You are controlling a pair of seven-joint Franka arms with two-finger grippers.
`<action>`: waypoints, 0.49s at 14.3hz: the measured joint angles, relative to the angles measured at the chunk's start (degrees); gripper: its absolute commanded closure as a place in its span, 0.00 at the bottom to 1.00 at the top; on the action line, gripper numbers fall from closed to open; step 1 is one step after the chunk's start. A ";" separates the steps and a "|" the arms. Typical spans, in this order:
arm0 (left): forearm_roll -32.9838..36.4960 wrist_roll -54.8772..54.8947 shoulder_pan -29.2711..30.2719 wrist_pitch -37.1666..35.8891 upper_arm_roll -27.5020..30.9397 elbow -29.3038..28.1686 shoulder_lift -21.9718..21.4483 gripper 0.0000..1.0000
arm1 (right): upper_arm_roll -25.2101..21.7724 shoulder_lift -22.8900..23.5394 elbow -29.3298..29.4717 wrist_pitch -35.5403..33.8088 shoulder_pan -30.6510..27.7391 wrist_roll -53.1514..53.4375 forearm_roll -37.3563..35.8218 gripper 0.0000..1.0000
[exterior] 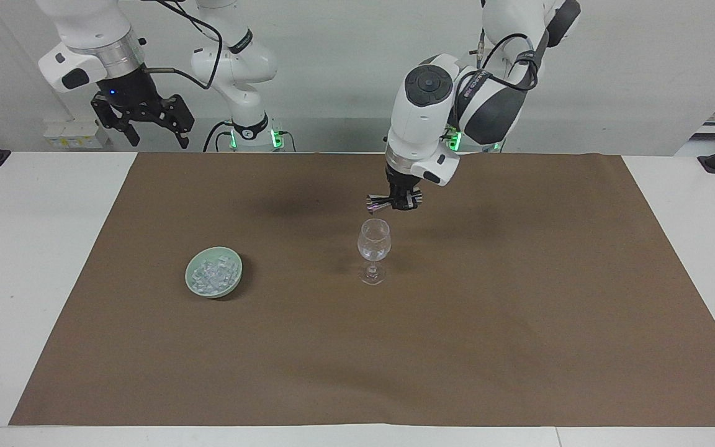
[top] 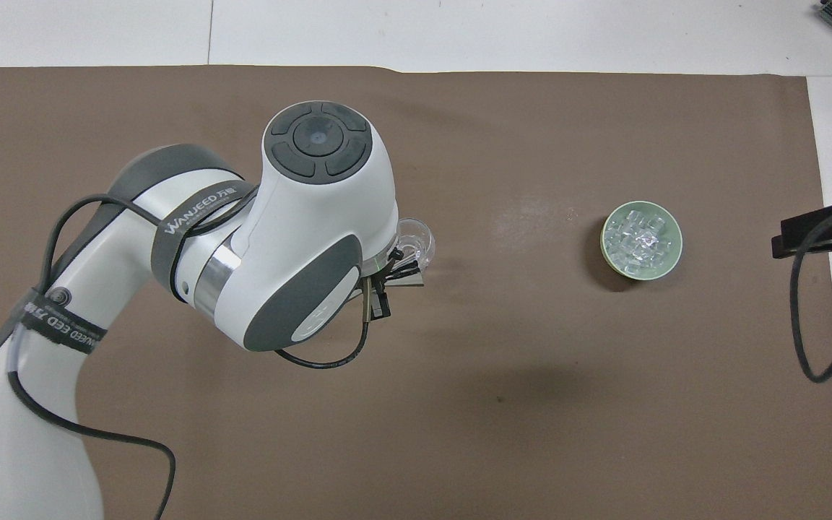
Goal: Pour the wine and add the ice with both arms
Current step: 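Hold the metal cup tilted, pouring into the wine glass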
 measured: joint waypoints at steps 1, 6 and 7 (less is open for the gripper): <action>0.08 -0.08 -0.01 -0.15 -0.12 0.07 0.00 1.00 | 0.00 0.00 0.00 0.00 0.00 0.00 0.00 0.00; 0.14 -0.17 -0.01 -0.47 -0.20 0.34 0.02 1.00 | 0.00 0.00 0.00 0.00 0.00 0.00 0.00 0.00; 0.14 -0.19 -0.01 -0.47 -0.20 0.40 0.02 1.00 | 0.00 0.00 0.00 0.00 0.00 0.00 0.00 0.00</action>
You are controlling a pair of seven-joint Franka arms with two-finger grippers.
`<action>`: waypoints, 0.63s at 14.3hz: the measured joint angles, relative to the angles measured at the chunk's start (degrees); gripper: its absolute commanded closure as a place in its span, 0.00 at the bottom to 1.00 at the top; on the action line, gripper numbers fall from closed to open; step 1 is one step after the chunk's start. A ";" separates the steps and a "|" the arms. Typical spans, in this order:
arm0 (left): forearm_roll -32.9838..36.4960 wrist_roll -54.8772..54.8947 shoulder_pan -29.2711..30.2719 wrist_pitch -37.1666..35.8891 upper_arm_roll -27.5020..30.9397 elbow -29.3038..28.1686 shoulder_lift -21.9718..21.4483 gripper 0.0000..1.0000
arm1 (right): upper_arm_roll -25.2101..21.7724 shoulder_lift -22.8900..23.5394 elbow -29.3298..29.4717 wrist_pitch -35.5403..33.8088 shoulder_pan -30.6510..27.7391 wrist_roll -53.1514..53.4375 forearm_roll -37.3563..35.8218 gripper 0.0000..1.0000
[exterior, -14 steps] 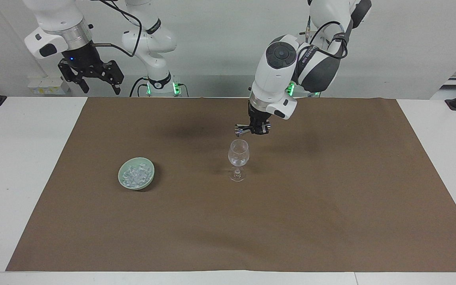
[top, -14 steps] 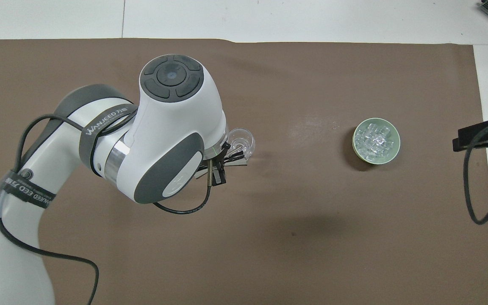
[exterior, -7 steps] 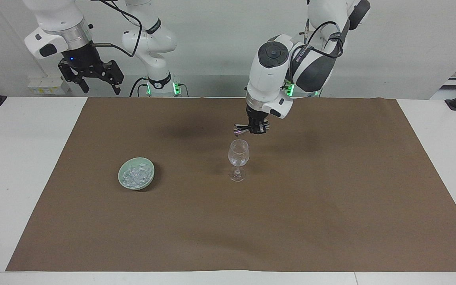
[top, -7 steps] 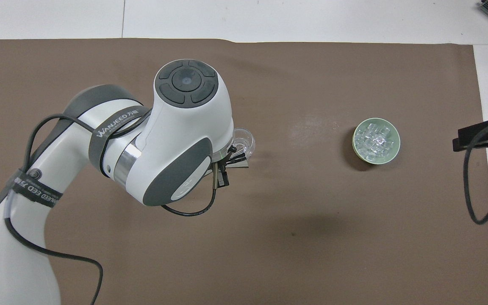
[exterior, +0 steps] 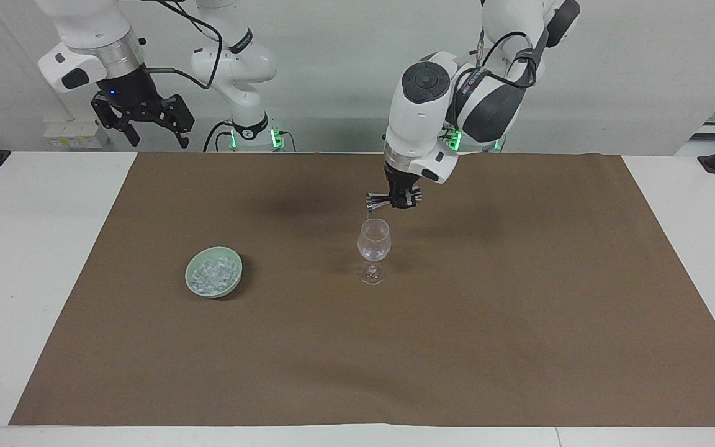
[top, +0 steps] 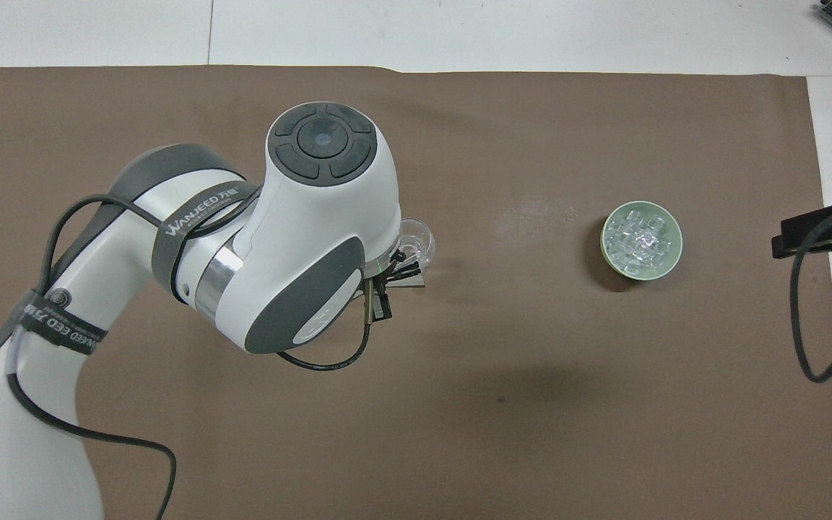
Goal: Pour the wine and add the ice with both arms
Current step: 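Hold the metal cup tilted, pouring into the wine glass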
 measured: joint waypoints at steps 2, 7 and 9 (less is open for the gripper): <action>0.00 -0.06 0.00 0.00 0.00 0.25 0.01 1.00 | 0.00 0.00 0.00 0.00 0.00 0.00 0.00 0.00; 1.23 -1.53 0.00 -0.01 0.01 1.95 1.16 1.00 | 0.00 0.00 0.00 0.00 0.00 0.00 0.00 0.00; 1.94 -2.24 0.00 -0.02 0.01 2.61 1.90 1.00 | 0.00 0.00 0.00 0.00 0.00 0.00 0.00 0.00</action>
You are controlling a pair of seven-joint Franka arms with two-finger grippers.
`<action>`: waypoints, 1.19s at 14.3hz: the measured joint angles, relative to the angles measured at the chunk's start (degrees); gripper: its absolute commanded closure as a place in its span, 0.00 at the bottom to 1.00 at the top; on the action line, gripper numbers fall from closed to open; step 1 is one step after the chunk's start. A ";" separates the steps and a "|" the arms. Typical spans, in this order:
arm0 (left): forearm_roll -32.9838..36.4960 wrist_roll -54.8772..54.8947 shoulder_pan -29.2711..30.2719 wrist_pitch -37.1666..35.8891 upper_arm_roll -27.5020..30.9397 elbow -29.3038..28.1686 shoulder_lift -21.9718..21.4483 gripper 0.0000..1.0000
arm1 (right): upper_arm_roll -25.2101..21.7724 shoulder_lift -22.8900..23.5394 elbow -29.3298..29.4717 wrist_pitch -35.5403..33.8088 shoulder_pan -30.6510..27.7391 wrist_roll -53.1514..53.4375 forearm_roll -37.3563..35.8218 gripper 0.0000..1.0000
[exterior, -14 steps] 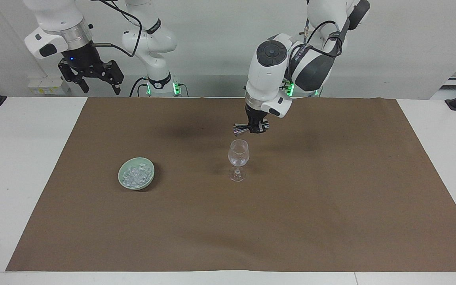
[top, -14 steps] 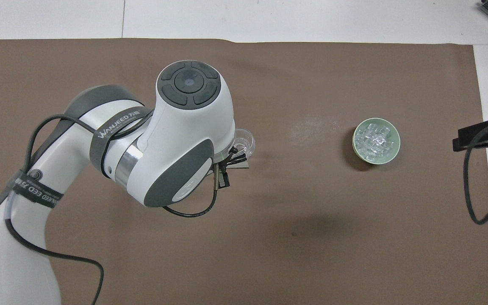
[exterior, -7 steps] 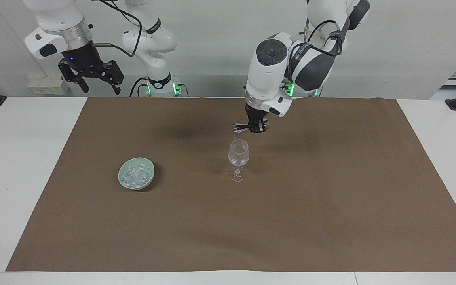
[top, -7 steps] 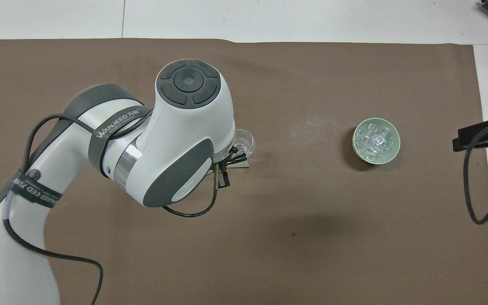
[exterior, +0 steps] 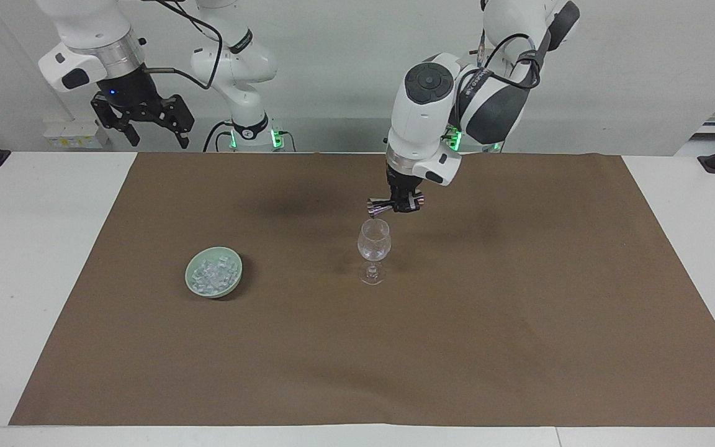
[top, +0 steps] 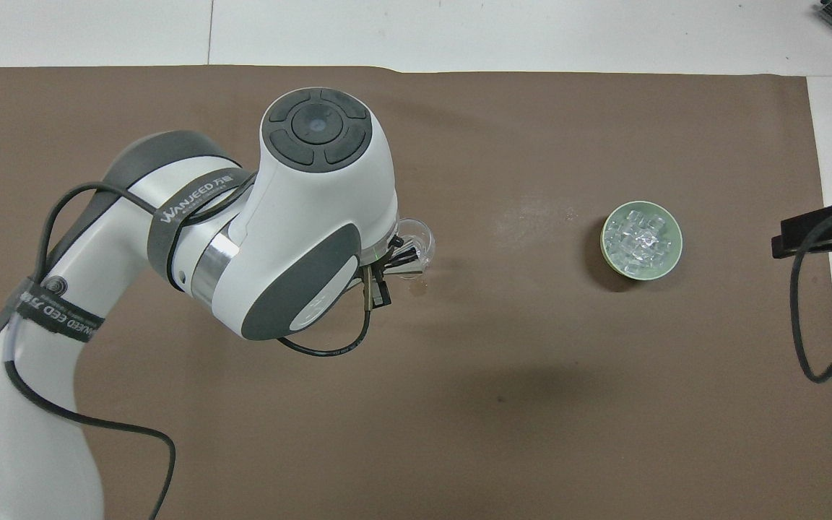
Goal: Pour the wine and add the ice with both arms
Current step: 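Hold the metal cup tilted, pouring into the wine glass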
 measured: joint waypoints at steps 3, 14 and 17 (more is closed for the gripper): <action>0.17 -0.98 0.00 0.00 0.00 0.69 0.33 1.00 | 0.00 0.00 0.00 0.00 0.00 0.00 0.00 0.00; 1.13 -1.48 0.00 0.00 -0.02 0.96 0.37 1.00 | 0.00 0.00 0.00 0.00 0.00 0.00 0.00 0.00; 1.14 -1.50 0.00 0.00 -0.01 0.97 0.39 1.00 | 0.00 0.00 0.00 0.00 0.00 0.00 0.00 0.00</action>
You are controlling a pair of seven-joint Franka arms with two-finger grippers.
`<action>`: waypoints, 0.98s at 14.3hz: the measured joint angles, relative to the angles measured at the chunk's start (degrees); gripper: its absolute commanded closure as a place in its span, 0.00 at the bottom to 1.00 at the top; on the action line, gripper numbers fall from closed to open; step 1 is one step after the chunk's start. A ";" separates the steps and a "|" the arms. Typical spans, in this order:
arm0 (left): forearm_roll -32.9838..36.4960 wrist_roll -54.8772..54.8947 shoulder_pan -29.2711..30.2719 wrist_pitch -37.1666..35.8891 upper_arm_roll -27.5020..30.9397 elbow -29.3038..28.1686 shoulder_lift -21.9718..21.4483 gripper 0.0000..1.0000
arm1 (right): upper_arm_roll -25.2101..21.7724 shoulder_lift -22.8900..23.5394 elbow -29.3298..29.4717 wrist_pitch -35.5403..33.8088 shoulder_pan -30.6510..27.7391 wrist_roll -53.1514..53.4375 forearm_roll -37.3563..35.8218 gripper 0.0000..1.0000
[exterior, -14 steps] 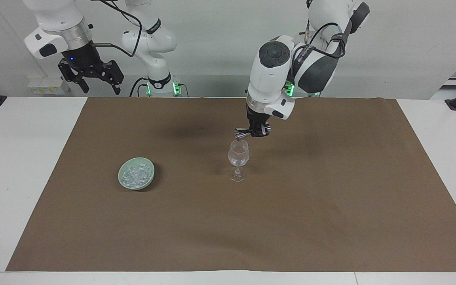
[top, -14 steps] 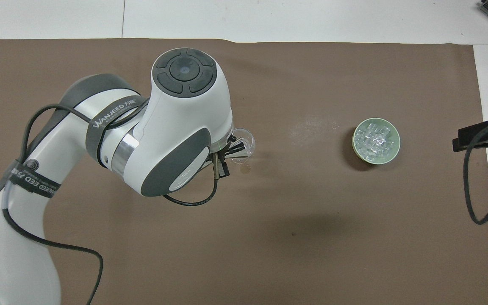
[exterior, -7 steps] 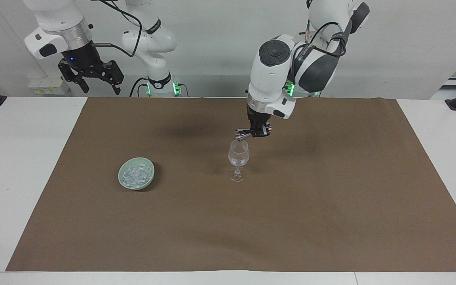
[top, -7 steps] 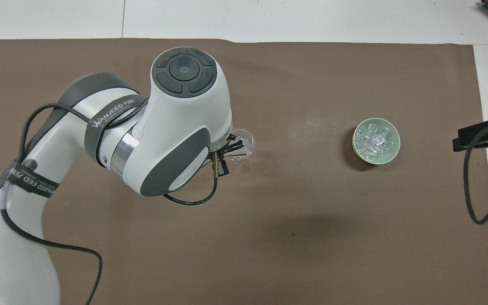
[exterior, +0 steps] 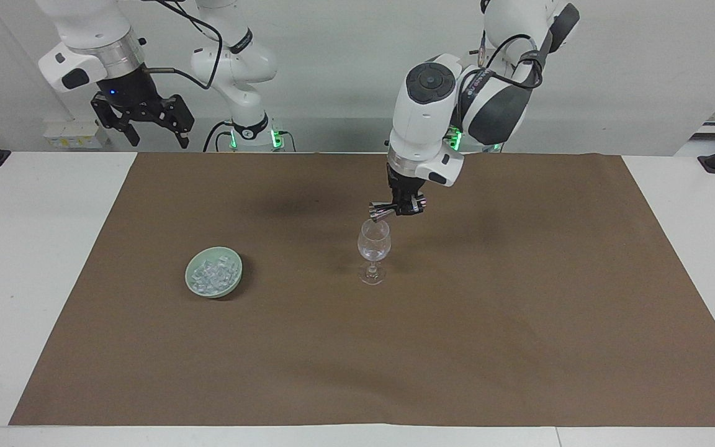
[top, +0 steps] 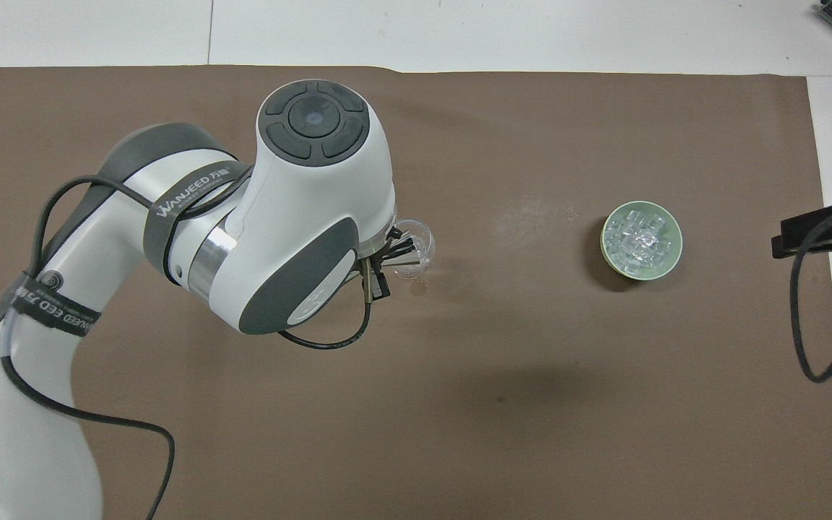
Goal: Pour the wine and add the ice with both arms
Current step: 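Hold the metal cup tilted, pouring into the wine glass, then turn the metal cup upright and draw the left gripper back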
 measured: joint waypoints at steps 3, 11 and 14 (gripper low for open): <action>0.01 -0.01 0.00 0.00 0.00 0.01 0.00 1.00 | 0.00 0.00 0.00 0.00 0.00 0.00 0.00 0.00; -3.37 4.80 0.01 0.00 -0.08 1.76 0.00 1.00 | 0.00 0.00 0.00 0.00 0.00 0.00 0.00 0.00; -6.18 8.00 0.17 0.00 0.25 2.20 0.00 1.00 | 0.00 0.00 0.00 0.00 0.00 0.00 0.00 0.00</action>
